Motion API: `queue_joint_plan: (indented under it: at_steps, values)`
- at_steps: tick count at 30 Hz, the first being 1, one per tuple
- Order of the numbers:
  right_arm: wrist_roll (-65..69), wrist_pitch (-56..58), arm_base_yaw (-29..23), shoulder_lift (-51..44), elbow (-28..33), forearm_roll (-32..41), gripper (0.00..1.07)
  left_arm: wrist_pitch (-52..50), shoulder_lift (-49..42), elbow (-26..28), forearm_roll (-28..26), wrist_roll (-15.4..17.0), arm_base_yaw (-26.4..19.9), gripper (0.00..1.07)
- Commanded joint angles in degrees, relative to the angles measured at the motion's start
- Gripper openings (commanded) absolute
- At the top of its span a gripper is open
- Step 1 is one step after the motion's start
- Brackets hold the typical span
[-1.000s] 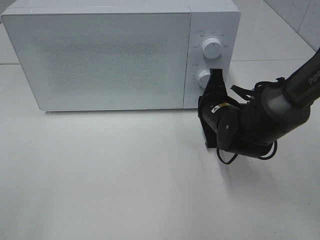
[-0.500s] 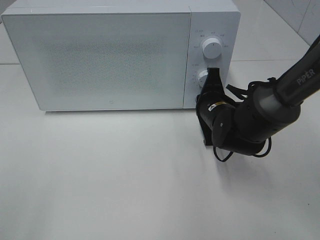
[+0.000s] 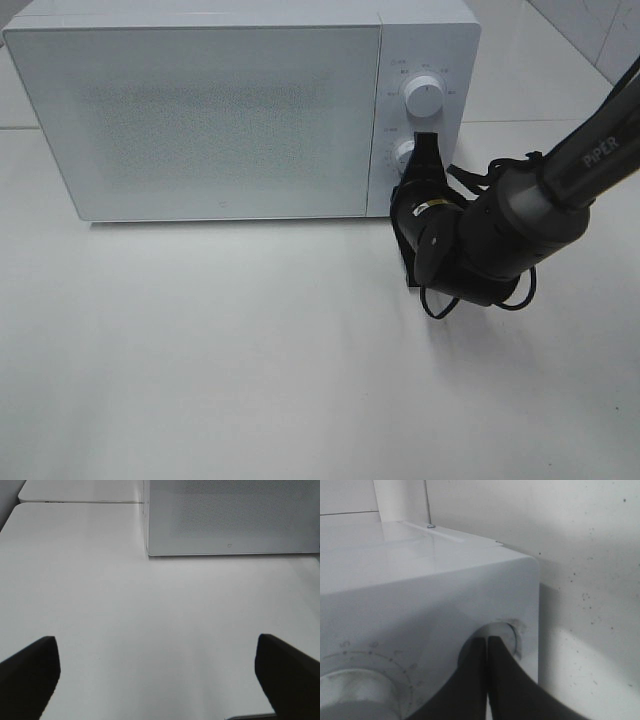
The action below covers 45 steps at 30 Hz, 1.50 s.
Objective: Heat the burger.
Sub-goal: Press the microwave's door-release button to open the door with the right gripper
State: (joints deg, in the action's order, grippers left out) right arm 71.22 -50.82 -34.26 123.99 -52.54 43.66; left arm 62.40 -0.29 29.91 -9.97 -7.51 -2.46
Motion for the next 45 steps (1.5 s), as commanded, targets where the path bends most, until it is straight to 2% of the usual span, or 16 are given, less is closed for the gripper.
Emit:
queue_joint_plan:
  at_steps: [1, 6, 11, 17, 25, 45]
  values:
    - [-1.3, -9.0, 0.8, -0.3, -2.2, -0.9, 0.0, -0.7, -0.3, -0.1, -0.3, 0.1, -0.1, 0.98]
    - [-1.9, -11.8, 0.8, -0.3, -2.9, 0.3, 0.0, -0.7, -0.3, -0.1, -0.3, 0.1, -0.1, 0.98]
    - [-3.1, -12.9, 0.8, 0.3, -6.0, 2.3, 0.0, -0.7, -0.3, -0.1, -0.3, 0.1, -0.1, 0.98]
    - [-3.6, -15.0, 1.5, 2.5, -9.3, 2.3, 0.0, -0.7, -0.3, -0.1, -0.3, 0.1, -0.1, 0.98]
    - [-4.4, -14.8, 2.1, 2.5, -10.2, 1.7, 0.0, -0.7, -0.3, -0.1, -0.3, 0.1, -0.1, 0.98]
    - [-2.5, -3.7, 1.3, 1.8, -9.7, 1.3, 0.0, -0.7, -0.3, -0.1, -0.3, 0.1, -0.1, 0.98]
